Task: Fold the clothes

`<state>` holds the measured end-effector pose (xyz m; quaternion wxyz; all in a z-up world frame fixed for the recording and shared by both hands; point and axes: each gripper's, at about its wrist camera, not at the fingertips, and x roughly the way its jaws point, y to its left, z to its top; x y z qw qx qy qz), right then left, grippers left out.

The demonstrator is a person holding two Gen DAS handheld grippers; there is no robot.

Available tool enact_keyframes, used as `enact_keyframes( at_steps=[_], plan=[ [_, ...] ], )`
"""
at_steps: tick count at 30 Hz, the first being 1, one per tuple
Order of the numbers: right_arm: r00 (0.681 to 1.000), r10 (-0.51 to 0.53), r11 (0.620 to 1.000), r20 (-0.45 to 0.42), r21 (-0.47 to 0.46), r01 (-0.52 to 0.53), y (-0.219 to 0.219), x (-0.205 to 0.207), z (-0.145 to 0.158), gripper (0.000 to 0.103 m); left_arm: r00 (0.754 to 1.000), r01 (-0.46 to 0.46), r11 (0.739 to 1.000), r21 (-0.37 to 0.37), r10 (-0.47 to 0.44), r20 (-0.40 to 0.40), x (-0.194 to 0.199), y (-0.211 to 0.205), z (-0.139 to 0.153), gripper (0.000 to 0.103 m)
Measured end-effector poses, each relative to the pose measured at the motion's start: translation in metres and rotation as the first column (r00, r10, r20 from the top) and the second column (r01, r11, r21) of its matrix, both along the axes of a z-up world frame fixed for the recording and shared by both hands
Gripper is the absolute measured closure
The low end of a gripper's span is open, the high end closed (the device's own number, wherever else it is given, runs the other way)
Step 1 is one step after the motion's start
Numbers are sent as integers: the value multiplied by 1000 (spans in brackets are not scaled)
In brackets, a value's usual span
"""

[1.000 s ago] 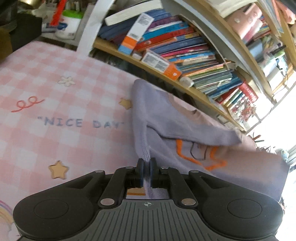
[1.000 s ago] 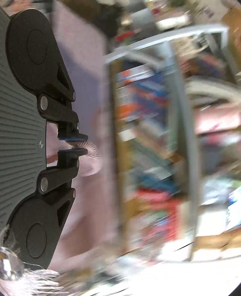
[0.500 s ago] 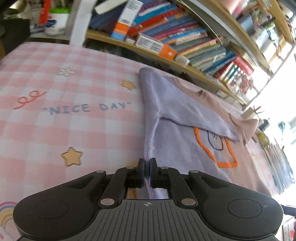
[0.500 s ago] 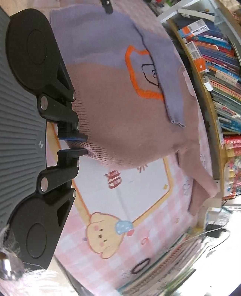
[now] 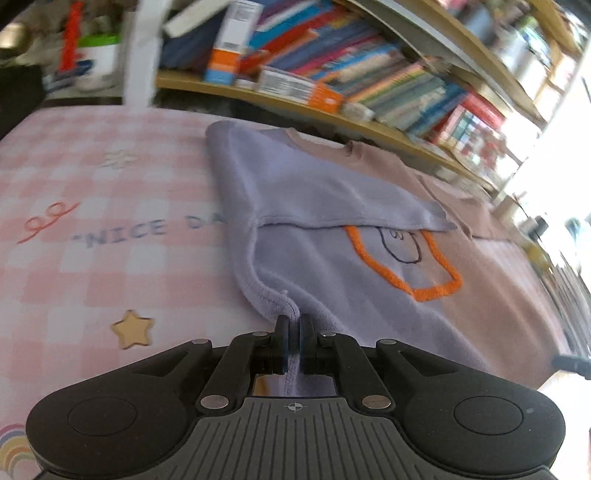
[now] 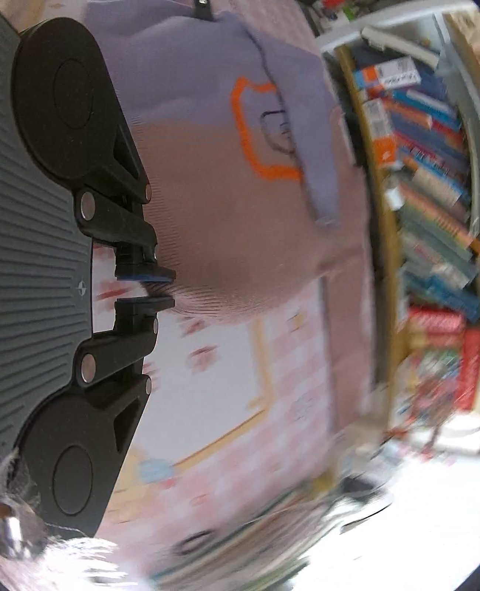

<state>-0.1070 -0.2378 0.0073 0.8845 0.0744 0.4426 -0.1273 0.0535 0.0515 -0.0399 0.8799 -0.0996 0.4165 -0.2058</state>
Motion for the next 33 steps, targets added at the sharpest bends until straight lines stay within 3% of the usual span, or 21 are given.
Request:
enact_keyframes(
  at_steps=[3, 8, 9, 10, 12, 15, 17, 18, 19, 26, 30, 33],
  plan=[
    [997, 5, 999, -72, 50, -1, -2, -30, -10, 100, 1000, 20, 1000, -1, -20, 2, -1, 2, -1, 99],
    [994, -30, 995, -103, 92, 40, -1, -31, -18, 97, 1000, 9, 1000, 18, -9, -6, -2, 13, -3, 99],
    [993, -52, 994, -101, 96, 61, -3, -28, -17, 89, 1000, 6, 1000, 22, -6, -6, -3, 14, -2, 99],
    [993, -74, 992, -95, 98, 83, -8, -27, -16, 75, 1000, 4, 1000, 25, -3, -6, -4, 16, -2, 99],
    [993, -71, 993, -95, 88, 80, -11, -21, -17, 68, 1000, -3, 1000, 22, 3, -6, -8, 17, -2, 99],
    [993, -60, 995, -97, 72, 67, -14, -13, -19, 70, 1000, -5, 1000, 17, 5, -5, -15, 15, -2, 99],
    [994, -52, 997, -101, 57, 58, -17, -8, -20, 81, 1000, -6, 1000, 12, 6, -7, -19, 15, -2, 99],
    [994, -38, 997, -99, 62, 44, -17, -5, -20, 93, 1000, -6, 1000, 9, 6, -9, -20, 16, -2, 99],
    [995, -22, 997, -96, 70, 29, -18, -1, -20, 94, 1000, -6, 1000, 6, 6, -11, -21, 16, -2, 99],
    [980, 188, 980, -57, -62, -192, 2, 53, -25, 95, 1000, -5, 1000, 14, 5, -16, -26, 15, 0, 99],
    [971, 228, 972, -70, -37, -231, 6, 40, -24, 95, 1000, -6, 1000, 15, 6, -16, -23, 15, 0, 99],
    [964, 250, 968, -95, 34, -248, 6, 13, -20, 95, 1000, 2, 1000, 25, -2, -15, -17, 14, 0, 99]
  ],
)
